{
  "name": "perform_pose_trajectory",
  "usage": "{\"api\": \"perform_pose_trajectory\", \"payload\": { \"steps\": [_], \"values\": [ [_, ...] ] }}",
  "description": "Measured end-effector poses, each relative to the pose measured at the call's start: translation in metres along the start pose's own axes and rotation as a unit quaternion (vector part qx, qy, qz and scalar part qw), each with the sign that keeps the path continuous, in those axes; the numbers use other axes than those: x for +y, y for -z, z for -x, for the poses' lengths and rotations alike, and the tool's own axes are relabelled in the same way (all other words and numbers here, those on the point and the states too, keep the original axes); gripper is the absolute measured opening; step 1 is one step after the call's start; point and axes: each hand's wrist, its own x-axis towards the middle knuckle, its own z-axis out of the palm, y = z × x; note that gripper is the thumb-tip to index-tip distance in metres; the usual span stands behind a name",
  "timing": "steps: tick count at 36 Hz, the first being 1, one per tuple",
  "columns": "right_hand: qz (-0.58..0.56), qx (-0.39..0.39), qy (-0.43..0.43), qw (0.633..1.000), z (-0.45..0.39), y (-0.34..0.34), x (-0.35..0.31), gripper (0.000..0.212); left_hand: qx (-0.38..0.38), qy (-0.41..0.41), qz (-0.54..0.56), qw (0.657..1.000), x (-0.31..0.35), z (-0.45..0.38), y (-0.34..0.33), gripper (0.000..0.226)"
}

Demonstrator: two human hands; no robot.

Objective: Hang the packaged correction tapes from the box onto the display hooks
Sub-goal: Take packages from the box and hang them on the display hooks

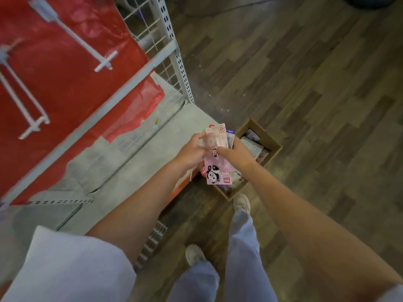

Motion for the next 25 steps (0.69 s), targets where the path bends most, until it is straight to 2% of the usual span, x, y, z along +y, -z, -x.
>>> {"api": "perform_pose_trajectory", "payload": {
  "steps": [2,5,7,13,17,19,21,22,25],
  "values": [
    [-0.009,-0.01,0.017,1.0,0.016,-0.015,-0.015,0.046,0.017,-0.004,-0.017,1.0,-0.008,0.026,0.022,0.055],
    [-0.024,-0.016,0.05,0.998,0.046,-0.038,-0.046,0.022,0.048,-0.007,-0.027,0.998,-0.02,0.066,0.052,0.058],
    [-0.028,-0.028,0.077,0.996,0.065,-0.053,-0.064,0.015,0.052,-0.012,-0.006,0.999,-0.025,0.091,0.068,0.063],
    [-0.021,-0.047,0.16,0.986,0.124,-0.081,-0.12,0.015,0.09,-0.061,0.068,0.992,-0.034,0.153,0.112,0.076],
    [-0.049,-0.048,0.159,0.985,0.155,-0.083,-0.155,0.007,0.131,-0.111,0.126,0.977,-0.028,0.184,0.134,0.086],
    [-0.056,-0.059,0.164,0.983,0.169,-0.084,-0.168,0.017,0.161,-0.125,0.163,0.965,-0.025,0.195,0.141,0.089],
    [-0.052,-0.078,0.172,0.981,0.18,-0.085,-0.177,0.043,0.161,-0.132,0.189,0.96,-0.023,0.205,0.146,0.08],
    [-0.05,-0.088,0.18,0.978,0.186,-0.085,-0.181,0.047,0.149,-0.14,0.201,0.958,-0.023,0.21,0.149,0.07],
    [-0.046,-0.113,0.204,0.971,0.198,-0.087,-0.187,0.037,0.12,-0.176,0.234,0.949,-0.021,0.227,0.155,0.037]
  ]
}}
